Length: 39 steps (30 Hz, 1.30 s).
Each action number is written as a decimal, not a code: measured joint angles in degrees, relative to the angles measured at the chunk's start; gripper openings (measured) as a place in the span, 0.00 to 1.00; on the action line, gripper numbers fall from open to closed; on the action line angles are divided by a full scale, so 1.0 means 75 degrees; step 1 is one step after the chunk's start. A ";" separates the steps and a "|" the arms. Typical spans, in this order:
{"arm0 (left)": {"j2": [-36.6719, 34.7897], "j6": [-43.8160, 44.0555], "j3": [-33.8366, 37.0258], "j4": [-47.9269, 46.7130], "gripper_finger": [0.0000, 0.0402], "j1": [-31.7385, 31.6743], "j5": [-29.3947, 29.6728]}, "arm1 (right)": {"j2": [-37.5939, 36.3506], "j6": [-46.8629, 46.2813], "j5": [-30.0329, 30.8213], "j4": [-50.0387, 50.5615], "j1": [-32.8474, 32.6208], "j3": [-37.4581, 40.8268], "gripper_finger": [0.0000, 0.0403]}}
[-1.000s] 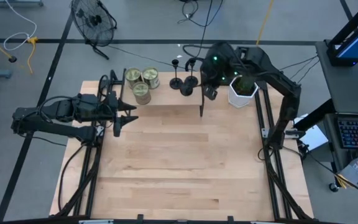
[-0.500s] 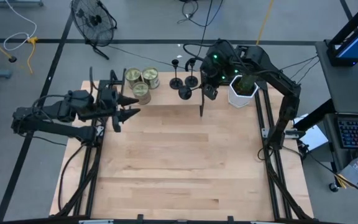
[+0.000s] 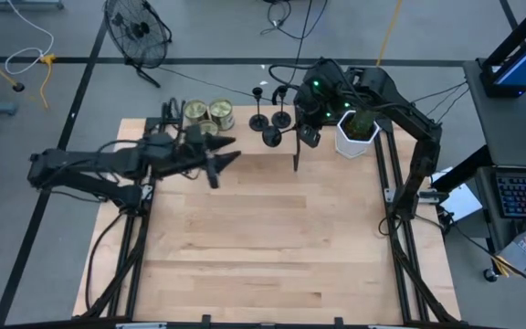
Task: Pick & Place candle stick holders
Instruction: Put the black candle holder on the shelf
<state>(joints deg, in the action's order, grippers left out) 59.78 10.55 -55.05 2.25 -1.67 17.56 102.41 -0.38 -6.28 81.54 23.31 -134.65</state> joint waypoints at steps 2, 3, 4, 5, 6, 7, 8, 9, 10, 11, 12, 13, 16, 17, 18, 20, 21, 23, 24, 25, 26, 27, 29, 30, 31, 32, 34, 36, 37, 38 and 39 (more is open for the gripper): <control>0.0520 -0.0303 -0.0375 -0.0023 0.54 0.0000 0.0102 | 0.0000 0.0000 -0.0005 0.0000 0.0000 0.0000 0.03; 0.0801 -0.0469 -0.0589 -0.0064 0.54 0.0000 0.0102 | 0.0000 0.0000 -0.0028 0.0000 0.0000 0.0000 0.03; 0.1072 -0.0608 -0.0793 -0.0119 0.54 0.0000 0.0102 | 0.0000 0.0000 -0.0108 -0.0004 0.0000 0.0000 0.03; 0.1324 -0.0750 -0.0999 -0.0231 0.54 0.0000 0.0101 | 0.0000 0.0000 -0.0234 -0.0018 0.0000 0.0002 0.03; 0.1556 -0.0891 -0.1243 -0.0330 0.54 0.0000 0.0102 | 0.0000 -0.0005 -0.0358 -0.0049 -0.0001 0.0003 0.03; 0.1777 -0.1003 -0.1504 -0.0415 0.54 0.0000 0.0102 | 0.0000 -0.0035 -0.0438 -0.0097 -0.0024 0.0003 0.03; 0.1983 -0.1106 -0.1765 -0.0581 0.54 0.0000 0.0102 | 0.0000 -0.0038 -0.0509 -0.0147 -0.0062 0.0003 0.03; 0.2182 -0.1180 -0.1995 -0.0835 0.54 0.0000 0.0103 | 0.0000 -0.0045 -0.0598 -0.0190 -0.0089 0.0003 0.03; 0.2392 -0.1236 -0.2201 -0.1051 0.54 0.0000 0.0105 | 0.0000 -0.0050 -0.0618 -0.0238 -0.0145 0.0003 0.03; 0.2625 -0.1281 -0.2395 -0.1164 0.54 0.0000 0.0105 | 0.0000 -0.0052 -0.0601 -0.0284 -0.0205 0.0003 0.03; 0.2829 -0.1348 -0.2568 -0.1257 0.54 0.0000 0.0105 | 0.0000 -0.0052 -0.0607 -0.0323 -0.0249 0.0003 0.03; 0.2989 -0.1411 -0.2719 -0.1360 0.54 0.0000 0.0105 | 0.0000 -0.0054 -0.0606 -0.0357 -0.0303 0.0003 0.03; 0.3354 -0.1578 -0.3217 -0.1456 0.54 0.0000 0.0104 | 0.0000 -0.0085 -0.0603 -0.0396 -0.0453 0.0003 0.03; 0.3449 -0.1610 -0.3346 -0.1599 0.54 0.0000 0.0109 | 0.0000 -0.0085 -0.0606 -0.0395 -0.0502 0.0003 0.03; 0.3536 -0.1629 -0.3447 -0.1720 0.54 0.0000 0.0113 | 0.0000 -0.0085 -0.0603 -0.0394 -0.0537 0.0003 0.03; 0.3683 -0.1639 -0.3536 -0.1934 0.54 0.0000 0.0111 | 0.0000 -0.0132 -0.0603 -0.0399 -0.0630 0.0003 0.03; 0.3751 -0.1659 -0.3567 -0.1956 0.54 0.0000 0.0111 | 0.0000 -0.0150 -0.0603 -0.0434 -0.0673 0.0003 0.03; 0.3810 -0.1761 -0.3616 -0.1892 0.54 0.0000 0.0111 | 0.0000 -0.0224 -0.0604 -0.0541 -0.0772 0.0003 0.03; 0.3804 -0.1797 -0.3617 -0.1898 0.54 0.0000 0.0111 | 0.0000 -0.0242 -0.0603 -0.0551 -0.0826 0.0003 0.03; 0.3796 -0.1801 -0.3619 -0.1886 0.54 0.0000 0.0111 | 0.0000 -0.0252 -0.0606 -0.0545 -0.0877 0.0003 0.03; 0.3792 -0.1798 -0.3620 -0.1886 0.54 0.0000 0.0111 | 0.0000 -0.0254 -0.0606 -0.0545 -0.0933 0.0003 0.03; 0.3794 -0.1792 -0.3620 -0.1885 0.54 0.0000 0.0111 | 0.0000 -0.0254 -0.0606 -0.0544 -0.0980 0.0003 0.03; 0.3801 -0.1769 -0.3620 -0.1840 0.54 0.0008 0.0111 | 0.0000 -0.0256 -0.0609 -0.0542 -0.1045 0.0003 0.03; 0.3801 -0.1769 -0.3620 -0.1750 0.54 0.0026 0.0111 | 0.0002 -0.0256 -0.0607 -0.0542 -0.1076 0.0003 0.03; 0.3796 -0.1779 -0.3620 -0.1665 0.54 0.0045 0.0111 | 0.0039 -0.0262 -0.0603 -0.0554 -0.1104 0.0003 0.03; 0.3788 -0.1813 -0.3620 -0.1600 0.54 0.0068 0.0114 | 0.0078 -0.0299 -0.0611 -0.0585 -0.1138 0.0003 0.03; 0.3783 -0.1937 -0.3620 -0.1520 0.54 0.0126 0.0126 | 0.0120 -0.0344 -0.0604 -0.0607 -0.1192 0.0004 0.03; 0.3786 -0.1953 -0.3620 -0.1540 0.54 0.0166 0.0131 | 0.0167 -0.0307 -0.0604 -0.0626 -0.1278 0.0012 0.03; 0.3786 -0.1944 -0.3620 -0.1559 0.54 0.0166 0.0123 | 0.0224 -0.0291 -0.0610 -0.0691 -0.1327 0.0011 0.03; 0.3779 -0.1937 -0.3620 -0.1630 0.54 0.0166 0.0126 | 0.0262 -0.0292 -0.0604 -0.0721 -0.1354 0.0003 0.03; 0.3775 -0.1933 -0.3620 -0.1671 0.54 0.0166 0.0128 | 0.0289 -0.0312 -0.0634 -0.0720 -0.1370 0.0003 0.03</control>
<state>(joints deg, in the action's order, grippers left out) 88.10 -3.95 -82.19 -10.29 -0.43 18.52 104.58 -2.72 -11.04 76.14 13.04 -134.63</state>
